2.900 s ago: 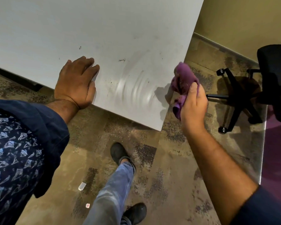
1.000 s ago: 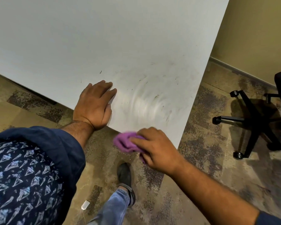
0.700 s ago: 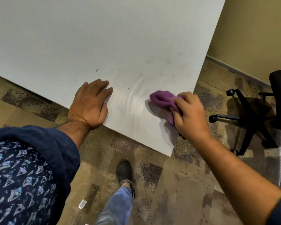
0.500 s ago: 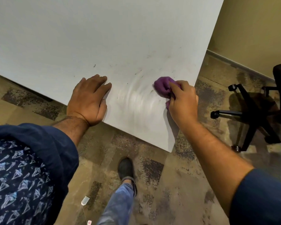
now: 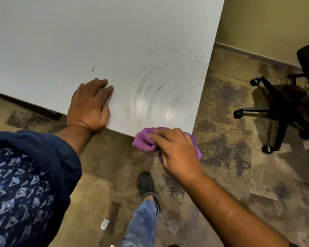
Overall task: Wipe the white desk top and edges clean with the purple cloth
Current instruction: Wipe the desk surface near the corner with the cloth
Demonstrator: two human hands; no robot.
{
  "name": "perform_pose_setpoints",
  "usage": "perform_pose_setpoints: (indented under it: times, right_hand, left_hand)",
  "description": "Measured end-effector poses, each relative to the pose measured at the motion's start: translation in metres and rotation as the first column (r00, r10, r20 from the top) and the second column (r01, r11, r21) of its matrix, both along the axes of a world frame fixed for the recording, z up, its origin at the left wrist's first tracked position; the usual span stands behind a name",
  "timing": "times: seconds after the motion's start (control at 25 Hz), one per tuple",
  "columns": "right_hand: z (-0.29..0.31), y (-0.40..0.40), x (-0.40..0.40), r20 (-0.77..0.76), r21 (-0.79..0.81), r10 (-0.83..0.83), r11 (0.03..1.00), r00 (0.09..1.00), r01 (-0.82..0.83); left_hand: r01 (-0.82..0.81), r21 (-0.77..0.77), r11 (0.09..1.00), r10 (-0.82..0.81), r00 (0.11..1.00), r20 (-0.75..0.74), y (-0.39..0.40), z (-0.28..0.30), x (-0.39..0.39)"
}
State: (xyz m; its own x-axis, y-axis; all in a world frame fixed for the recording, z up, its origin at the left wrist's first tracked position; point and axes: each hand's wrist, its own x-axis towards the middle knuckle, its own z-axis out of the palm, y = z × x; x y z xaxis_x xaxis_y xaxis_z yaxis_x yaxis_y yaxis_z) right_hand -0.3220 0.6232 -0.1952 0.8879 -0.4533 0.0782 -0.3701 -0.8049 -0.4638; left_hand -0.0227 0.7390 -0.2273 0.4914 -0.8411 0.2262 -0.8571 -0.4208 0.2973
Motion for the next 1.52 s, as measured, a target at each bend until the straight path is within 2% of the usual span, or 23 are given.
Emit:
perform_pose_setpoints:
  times: [0.12,0.2,0.32,0.48,0.6,0.68,0.72,0.8,0.96,1.08,1.16,1.24,1.28,1.32,1.4,1.48,1.52]
  right_hand:
    - [0.007,0.009,-0.019,0.035,0.119,-0.047,0.992,0.998,0.042]
    - [0.011,0.009,-0.02,0.112,0.207,-0.218,0.959,0.969,0.192]
    - [0.026,-0.003,0.004,0.178,0.26,-0.48,0.865,0.859,0.429]
    - [0.022,-0.064,0.07,0.121,0.111,-0.649,0.761,0.751,0.64]
    - [0.01,-0.095,0.123,-0.021,-0.11,-0.821,0.569,0.571,0.815]
    - [0.008,-0.079,0.155,-0.08,-0.27,-0.891,0.451,0.447,0.851]
    - [0.008,-0.065,0.167,-0.078,-0.292,-0.892,0.448,0.445,0.845]
    - [0.012,-0.03,0.187,-0.077,-0.234,-0.861,0.505,0.502,0.831]
    - [0.014,0.031,0.197,-0.166,-0.156,-0.702,0.712,0.693,0.684]
    - [0.018,0.064,0.179,-0.168,-0.021,-0.583,0.808,0.795,0.588]
    - [0.023,0.079,0.159,-0.166,0.053,-0.536,0.833,0.828,0.55]
    - [0.023,0.097,0.135,-0.135,0.121,-0.576,0.798,0.806,0.59]
    - [0.022,0.109,0.123,-0.086,0.192,-0.648,0.735,0.757,0.65]
    - [0.021,0.122,0.111,-0.023,0.294,-0.745,0.632,0.667,0.717]
    - [0.021,0.143,0.09,0.085,0.533,-0.907,0.391,0.412,0.751]
    - [0.021,0.164,0.068,0.065,0.696,-0.986,0.157,0.156,0.701]
    - [0.019,0.173,0.06,0.029,0.747,-0.998,0.062,0.062,0.662]
  left_hand:
    - [-0.008,0.0,1.0,0.008,1.0,0.004,0.001,0.002,-0.004]
    - [-0.009,0.002,1.0,0.009,1.0,0.004,0.0,0.005,-0.004]
    - [-0.016,0.027,1.0,0.016,1.0,-0.004,0.001,0.006,-0.003]
    - [-0.01,0.074,0.997,0.011,1.0,-0.012,0.002,0.007,-0.002]
    - [0.011,0.073,0.997,-0.009,1.0,-0.028,0.002,0.01,0.0]
    - [0.03,0.089,0.996,-0.027,0.999,-0.031,0.002,0.011,0.003]
    - [0.036,0.101,0.994,-0.033,0.999,-0.031,0.001,0.013,0.002]
    - [0.058,0.139,0.989,-0.052,0.998,-0.045,0.0,0.017,0.003]
    - [0.099,0.156,0.983,-0.085,0.992,-0.096,-0.002,0.017,0.007]
    - [0.116,0.146,0.982,-0.092,0.982,-0.165,-0.001,0.018,0.009]
    - [0.159,0.153,0.975,-0.127,0.971,-0.2,-0.002,0.02,0.01]
    - [0.214,0.179,0.96,-0.176,0.962,-0.207,-0.002,0.027,0.01]
    - [0.234,0.183,0.955,-0.195,0.959,-0.207,-0.001,0.029,0.009]
    - [0.252,0.179,0.951,-0.212,0.953,-0.215,-0.001,0.03,0.008]
    - [0.277,0.149,0.949,-0.235,0.939,-0.25,0.001,0.03,0.011]
    - [0.372,0.121,0.92,-0.327,0.901,-0.284,0.007,0.03,0.012]
    - [0.451,0.122,0.884,-0.403,0.868,-0.29,0.01,0.034,0.01]
